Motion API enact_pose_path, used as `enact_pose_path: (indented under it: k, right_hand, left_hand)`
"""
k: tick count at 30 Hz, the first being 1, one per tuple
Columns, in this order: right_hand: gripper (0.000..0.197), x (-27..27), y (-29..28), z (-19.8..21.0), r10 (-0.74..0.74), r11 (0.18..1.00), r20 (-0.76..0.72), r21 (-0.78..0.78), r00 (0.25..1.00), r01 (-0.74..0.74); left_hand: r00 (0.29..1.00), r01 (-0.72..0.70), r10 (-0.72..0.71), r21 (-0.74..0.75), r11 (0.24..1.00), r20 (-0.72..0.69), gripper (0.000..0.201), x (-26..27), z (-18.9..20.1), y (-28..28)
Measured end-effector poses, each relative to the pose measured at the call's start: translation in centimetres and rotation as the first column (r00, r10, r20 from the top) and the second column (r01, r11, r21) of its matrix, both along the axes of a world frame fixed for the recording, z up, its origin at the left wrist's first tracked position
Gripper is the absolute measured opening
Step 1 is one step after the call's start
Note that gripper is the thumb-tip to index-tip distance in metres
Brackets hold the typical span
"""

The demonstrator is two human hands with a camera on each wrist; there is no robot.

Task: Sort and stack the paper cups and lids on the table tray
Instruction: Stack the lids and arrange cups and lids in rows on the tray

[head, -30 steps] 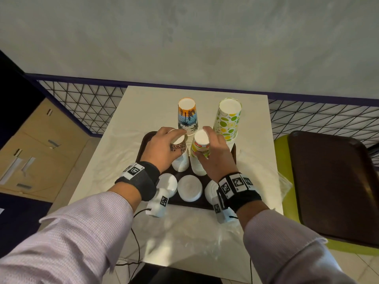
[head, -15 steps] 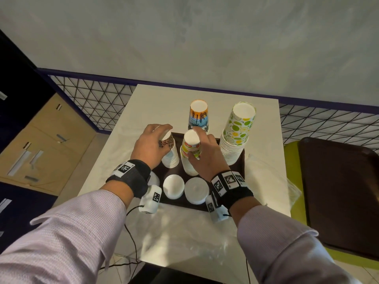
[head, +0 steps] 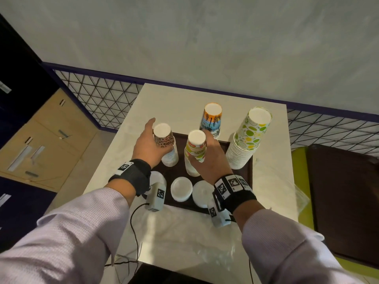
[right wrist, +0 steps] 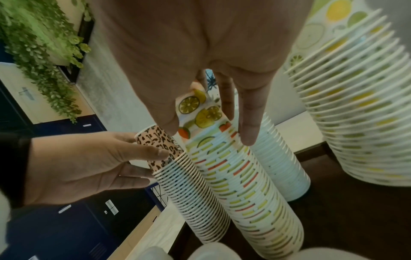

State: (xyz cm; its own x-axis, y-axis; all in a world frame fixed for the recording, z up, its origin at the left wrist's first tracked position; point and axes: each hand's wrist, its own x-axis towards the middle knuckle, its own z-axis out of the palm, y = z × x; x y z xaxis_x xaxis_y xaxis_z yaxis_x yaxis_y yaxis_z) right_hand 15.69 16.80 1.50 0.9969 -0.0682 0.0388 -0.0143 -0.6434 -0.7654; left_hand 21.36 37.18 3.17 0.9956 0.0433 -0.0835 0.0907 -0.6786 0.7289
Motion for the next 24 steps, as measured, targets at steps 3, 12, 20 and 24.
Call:
enact_pose_path:
  k: [3, 12, 20, 24]
  right_hand:
    - [0.083, -0.1, 0.2, -0.3, 0.0, 1.0, -0.034, -0.007, 0.999, 0.0]
    - [0.077, 1.4, 3.1, -0.1, -0.046, 0.999, -0.053, 0.003, 0.998, 0.046]
    - [0.053, 2.7, 4.6, 0.3, -0.079, 0.996, 0.027, 0.051, 0.997, 0.077]
    - [0.069, 1.6, 3.4, 1.3, -0.082, 0.997, -0.085, -0.009, 0.993, 0.082]
  left_hand:
    - [0.999, 0.001, -0.003, -0.046, 0.999, -0.038, 0.075, 0.1, -1.3, 0.3]
    - [0.986, 0.113, -0.11, -0.022, 0.993, 0.129, 0.065, 1.7, -2.1, 2.1]
    - [0.979, 0.172, -0.173, 0.018, 0.985, 0.104, 0.102, 2.7, -1.2, 3.2]
    - [0.909, 0.141, -0.182, 0.136, 0.981, 0.376, 0.1, 1.8, 1.2, 2.4]
